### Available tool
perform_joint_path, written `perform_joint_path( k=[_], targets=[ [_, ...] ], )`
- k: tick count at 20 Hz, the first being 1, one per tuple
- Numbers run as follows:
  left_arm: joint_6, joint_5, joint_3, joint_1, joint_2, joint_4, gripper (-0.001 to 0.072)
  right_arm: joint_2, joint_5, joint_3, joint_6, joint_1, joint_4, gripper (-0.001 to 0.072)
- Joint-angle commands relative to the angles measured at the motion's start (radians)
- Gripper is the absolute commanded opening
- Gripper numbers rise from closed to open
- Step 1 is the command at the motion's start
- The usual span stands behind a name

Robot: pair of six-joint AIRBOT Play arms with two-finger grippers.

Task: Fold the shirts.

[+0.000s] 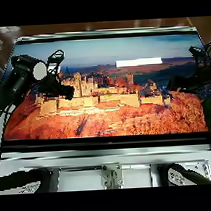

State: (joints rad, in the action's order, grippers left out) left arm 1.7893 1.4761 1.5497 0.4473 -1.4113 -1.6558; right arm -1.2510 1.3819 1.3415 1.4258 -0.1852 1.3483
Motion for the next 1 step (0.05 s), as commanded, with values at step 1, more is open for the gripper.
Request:
perform_joint_path(
  k=[1],
  targets=[
    [0.000, 0.002, 0.001, 0.000, -0.001, -0.002, 0.0684, -0.001, 0.002, 0.001, -0.001, 0.008, -0.005, 0.0698]
  ],
)
